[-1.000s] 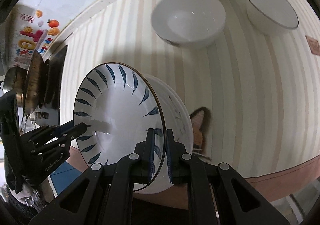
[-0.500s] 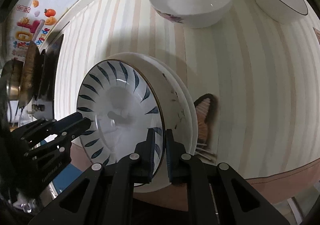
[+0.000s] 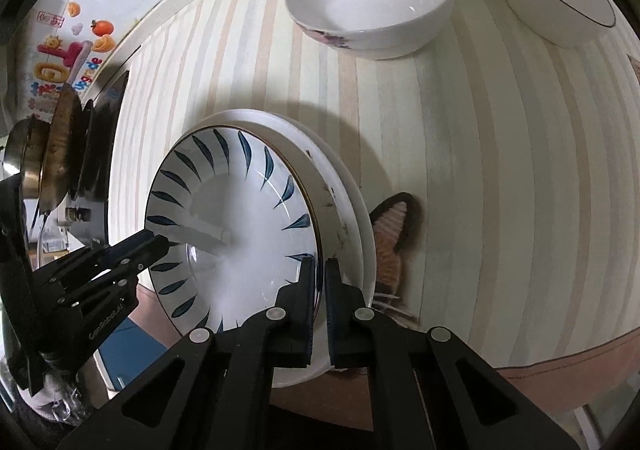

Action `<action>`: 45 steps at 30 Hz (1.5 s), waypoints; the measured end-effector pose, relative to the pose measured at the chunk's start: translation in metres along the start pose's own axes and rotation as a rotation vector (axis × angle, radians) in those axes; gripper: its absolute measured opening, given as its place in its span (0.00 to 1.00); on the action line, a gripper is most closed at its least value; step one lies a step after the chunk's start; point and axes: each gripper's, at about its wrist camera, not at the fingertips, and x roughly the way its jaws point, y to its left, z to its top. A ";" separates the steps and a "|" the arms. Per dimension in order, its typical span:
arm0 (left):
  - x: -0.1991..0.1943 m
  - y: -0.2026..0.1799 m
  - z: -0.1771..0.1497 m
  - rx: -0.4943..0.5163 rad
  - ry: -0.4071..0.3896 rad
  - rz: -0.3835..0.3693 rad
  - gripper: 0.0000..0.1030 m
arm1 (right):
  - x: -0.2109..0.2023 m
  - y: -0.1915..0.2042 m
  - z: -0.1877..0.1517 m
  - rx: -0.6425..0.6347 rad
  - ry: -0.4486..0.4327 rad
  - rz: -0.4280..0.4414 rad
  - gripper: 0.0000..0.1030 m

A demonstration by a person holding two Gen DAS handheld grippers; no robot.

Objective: Organize plates and bowls
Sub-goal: 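Lower the plate stack onto the counter beside the cat mat and open both tools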

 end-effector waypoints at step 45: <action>-0.216 0.008 -0.161 -0.034 -0.416 -0.051 0.83 | -0.217 0.130 -0.208 -0.154 -0.446 -0.159 0.86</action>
